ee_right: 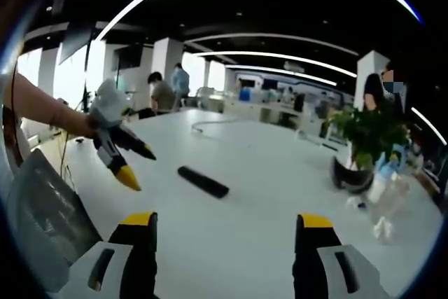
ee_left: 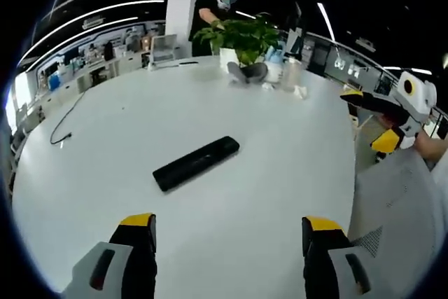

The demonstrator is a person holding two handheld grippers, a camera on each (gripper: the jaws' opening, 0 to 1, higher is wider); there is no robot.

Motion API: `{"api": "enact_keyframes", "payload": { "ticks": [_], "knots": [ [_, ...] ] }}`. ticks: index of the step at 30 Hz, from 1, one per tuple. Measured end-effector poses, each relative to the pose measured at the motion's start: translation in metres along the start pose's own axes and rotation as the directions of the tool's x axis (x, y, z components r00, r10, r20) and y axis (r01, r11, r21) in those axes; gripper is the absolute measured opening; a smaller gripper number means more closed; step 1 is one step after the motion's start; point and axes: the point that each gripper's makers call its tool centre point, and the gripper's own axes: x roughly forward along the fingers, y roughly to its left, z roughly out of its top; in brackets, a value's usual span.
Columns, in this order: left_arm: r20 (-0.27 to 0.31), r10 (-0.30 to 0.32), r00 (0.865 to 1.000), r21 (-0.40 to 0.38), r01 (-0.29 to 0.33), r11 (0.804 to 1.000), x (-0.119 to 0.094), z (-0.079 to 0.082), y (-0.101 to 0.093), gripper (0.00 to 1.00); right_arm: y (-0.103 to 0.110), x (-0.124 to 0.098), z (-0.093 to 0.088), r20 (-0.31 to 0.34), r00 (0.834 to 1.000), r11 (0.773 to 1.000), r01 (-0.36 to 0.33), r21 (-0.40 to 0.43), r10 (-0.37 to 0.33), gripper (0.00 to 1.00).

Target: Press the specified remote control buttons in sequence, fully releasing each button before pressing the next.

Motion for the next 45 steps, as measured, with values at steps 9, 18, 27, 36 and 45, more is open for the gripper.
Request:
{"api": "enact_keyframes", "payload": {
  "ticks": [9, 18, 27, 36, 45],
  "knots": [
    [-0.001, -0.001, 1.000, 0.022, 0.001, 1.000, 0.006, 0.011, 0.005, 0.89, 0.000, 0.000, 0.000, -0.001, 1.000, 1.000, 0.001, 0.000, -0.001, 0.79],
    [-0.013, -0.002, 1.000, 0.058, 0.002, 0.998, 0.009, 0.013, 0.012, 0.89, 0.001, 0.000, -0.001, -0.005, 1.000, 1.000, -0.002, -0.004, 0.002, 0.79],
    [-0.035, 0.002, 0.999, 0.096, 0.002, 0.995, 0.013, 0.010, 0.014, 0.89, 0.001, 0.000, -0.001, -0.007, 1.000, 1.000, -0.002, -0.007, 0.002, 0.79],
    [-0.044, -0.006, 0.999, 0.094, 0.010, 0.996, 0.020, 0.012, 0.018, 0.89, 0.001, 0.001, -0.002, -0.011, 1.000, 1.000, -0.005, -0.007, 0.005, 0.79],
    [-0.030, -0.011, 0.999, 0.046, 0.012, 0.999, 0.027, 0.019, 0.023, 0.88, 0.002, 0.001, -0.003, -0.015, 1.000, 1.000, -0.005, -0.010, 0.005, 0.79]
  ]
}}
